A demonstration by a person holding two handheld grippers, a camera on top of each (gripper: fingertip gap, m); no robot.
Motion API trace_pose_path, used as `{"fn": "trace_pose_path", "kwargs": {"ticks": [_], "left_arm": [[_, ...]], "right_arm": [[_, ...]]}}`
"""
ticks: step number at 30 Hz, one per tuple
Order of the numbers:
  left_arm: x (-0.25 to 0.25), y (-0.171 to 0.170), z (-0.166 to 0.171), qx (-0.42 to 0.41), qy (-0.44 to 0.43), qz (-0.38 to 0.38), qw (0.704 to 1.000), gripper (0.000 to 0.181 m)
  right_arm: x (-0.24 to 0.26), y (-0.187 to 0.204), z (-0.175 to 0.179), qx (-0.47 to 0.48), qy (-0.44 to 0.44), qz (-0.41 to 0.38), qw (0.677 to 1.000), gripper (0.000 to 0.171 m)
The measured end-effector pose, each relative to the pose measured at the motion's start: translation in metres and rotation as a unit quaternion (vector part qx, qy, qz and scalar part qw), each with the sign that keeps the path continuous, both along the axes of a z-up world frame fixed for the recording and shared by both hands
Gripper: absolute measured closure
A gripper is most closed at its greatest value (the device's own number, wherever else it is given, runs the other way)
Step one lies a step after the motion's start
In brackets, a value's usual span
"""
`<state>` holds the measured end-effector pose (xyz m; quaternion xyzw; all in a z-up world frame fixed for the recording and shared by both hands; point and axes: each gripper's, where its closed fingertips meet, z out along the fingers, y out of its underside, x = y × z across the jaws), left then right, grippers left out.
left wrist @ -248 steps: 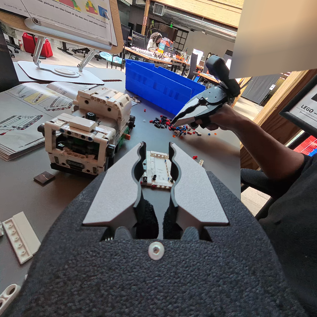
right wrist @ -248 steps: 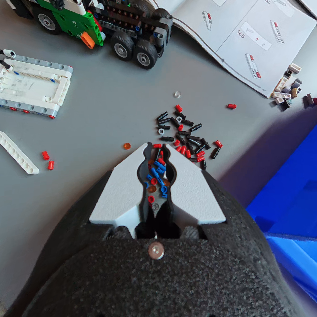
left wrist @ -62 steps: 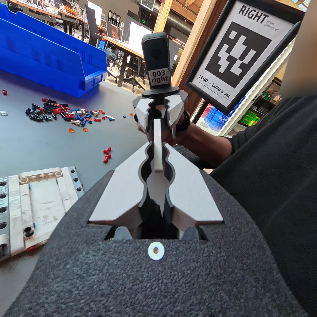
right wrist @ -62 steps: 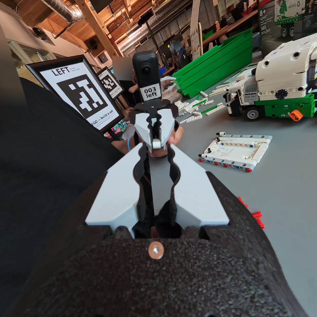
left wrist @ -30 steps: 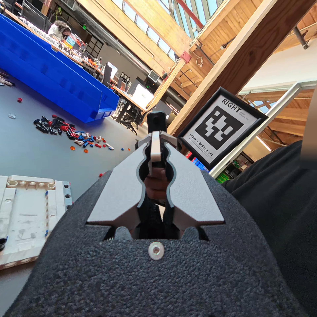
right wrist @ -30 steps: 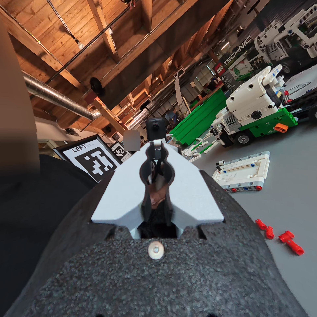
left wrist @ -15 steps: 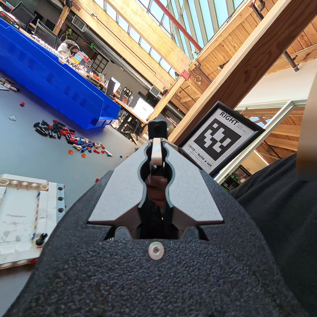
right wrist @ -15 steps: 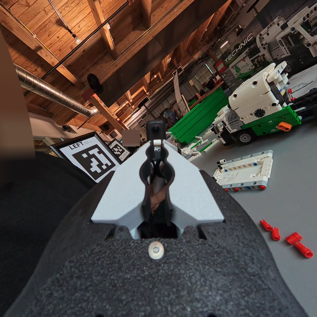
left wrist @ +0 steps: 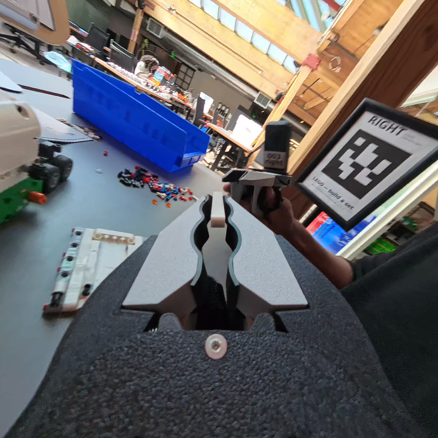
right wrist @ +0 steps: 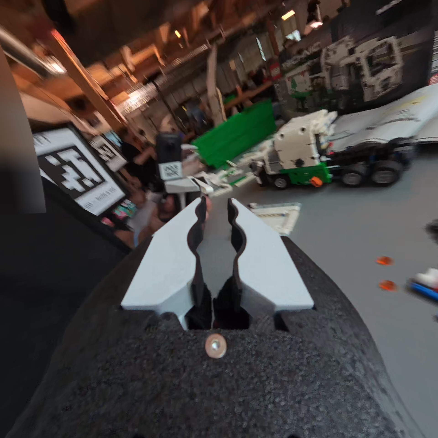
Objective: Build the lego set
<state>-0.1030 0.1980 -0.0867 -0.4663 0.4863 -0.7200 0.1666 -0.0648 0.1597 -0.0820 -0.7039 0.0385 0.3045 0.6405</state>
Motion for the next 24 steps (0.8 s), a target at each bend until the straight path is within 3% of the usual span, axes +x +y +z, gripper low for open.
{"fn": "trace_pose_path", "kwargs": {"ticks": [3,5,17,24], "left_arm": [[-0.005,0.015,-0.006,0.041,0.012,0.041,0.998,0.175],[-0.008,0.020,-0.006,0.042,0.011,0.054,0.998,0.175],[-0.013,0.011,-0.003,0.063,-0.010,0.046,0.997,0.175],[-0.013,0.009,-0.003,0.054,-0.008,0.037,0.998,0.175]], "right_arm": [[0.028,-0.016,-0.043,-0.116,-0.219,-0.053,0.967,0.155],[0.026,-0.020,-0.072,-0.173,-0.283,-0.039,0.943,0.154],[0.035,-0.015,-0.105,-0.248,-0.315,-0.059,0.914,0.159],[0.034,-0.016,-0.113,-0.248,-0.345,0.010,0.905,0.159]]}}
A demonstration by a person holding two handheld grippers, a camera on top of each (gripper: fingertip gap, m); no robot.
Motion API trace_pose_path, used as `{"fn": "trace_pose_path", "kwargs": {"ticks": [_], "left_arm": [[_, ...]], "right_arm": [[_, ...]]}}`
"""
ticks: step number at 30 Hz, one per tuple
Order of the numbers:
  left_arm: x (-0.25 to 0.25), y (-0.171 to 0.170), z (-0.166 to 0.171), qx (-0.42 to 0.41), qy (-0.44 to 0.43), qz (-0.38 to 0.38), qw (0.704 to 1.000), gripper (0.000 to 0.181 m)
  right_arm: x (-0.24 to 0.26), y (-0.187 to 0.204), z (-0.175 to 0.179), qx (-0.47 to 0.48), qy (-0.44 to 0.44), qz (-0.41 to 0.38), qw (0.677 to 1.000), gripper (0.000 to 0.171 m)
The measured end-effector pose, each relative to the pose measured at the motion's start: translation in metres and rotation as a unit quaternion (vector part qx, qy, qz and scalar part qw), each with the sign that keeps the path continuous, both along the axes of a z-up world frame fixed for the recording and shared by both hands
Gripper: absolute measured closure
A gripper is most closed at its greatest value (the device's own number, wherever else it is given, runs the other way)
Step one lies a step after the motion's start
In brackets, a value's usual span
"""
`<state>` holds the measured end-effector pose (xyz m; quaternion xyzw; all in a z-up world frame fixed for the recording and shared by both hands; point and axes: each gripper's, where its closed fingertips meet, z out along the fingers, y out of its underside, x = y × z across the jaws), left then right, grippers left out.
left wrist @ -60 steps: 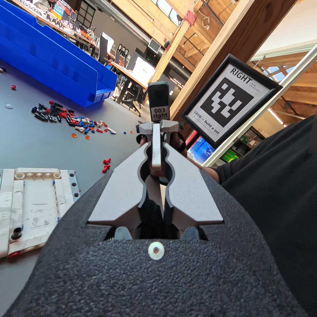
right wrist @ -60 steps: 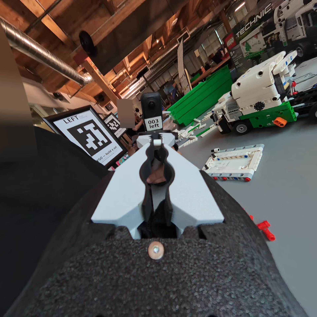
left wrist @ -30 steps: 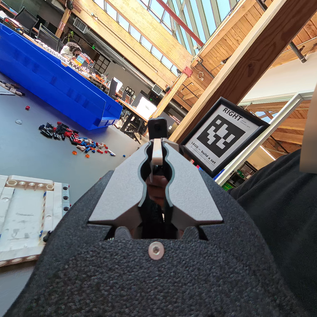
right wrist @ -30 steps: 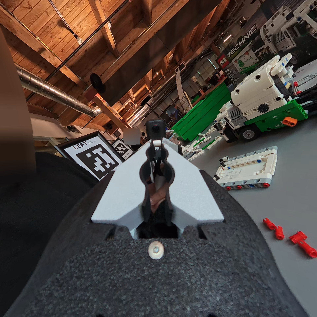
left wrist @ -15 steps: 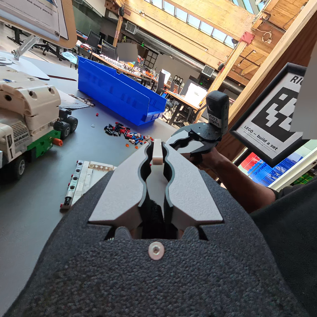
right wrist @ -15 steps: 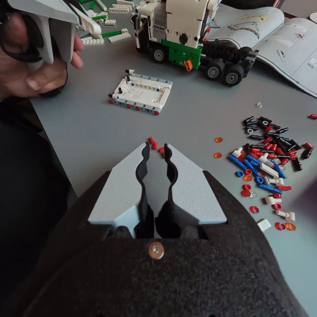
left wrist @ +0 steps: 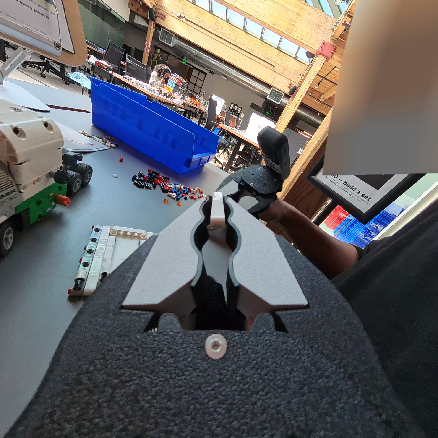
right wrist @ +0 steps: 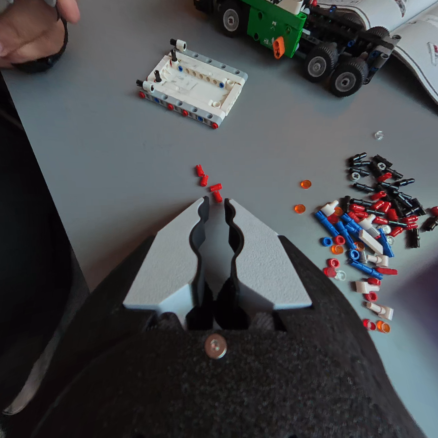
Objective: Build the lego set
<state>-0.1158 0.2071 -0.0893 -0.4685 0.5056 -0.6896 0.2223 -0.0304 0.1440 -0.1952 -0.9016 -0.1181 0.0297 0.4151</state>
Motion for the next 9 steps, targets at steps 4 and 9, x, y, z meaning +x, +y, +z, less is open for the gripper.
{"fn": "trace_pose_path", "kwargs": {"ticks": [4,9], "left_arm": [[0.0004,-0.0001,-0.0003,-0.006,0.002,-0.003,1.000,0.175],[0.0011,0.0001,-0.0012,-0.007,0.006,-0.004,1.000,0.175]], "right_arm": [[0.0018,0.0018,-0.0035,-0.014,0.001,0.024,1.000,0.159],[-0.0012,0.0028,-0.0035,-0.016,0.006,0.059,0.998,0.161]]}}
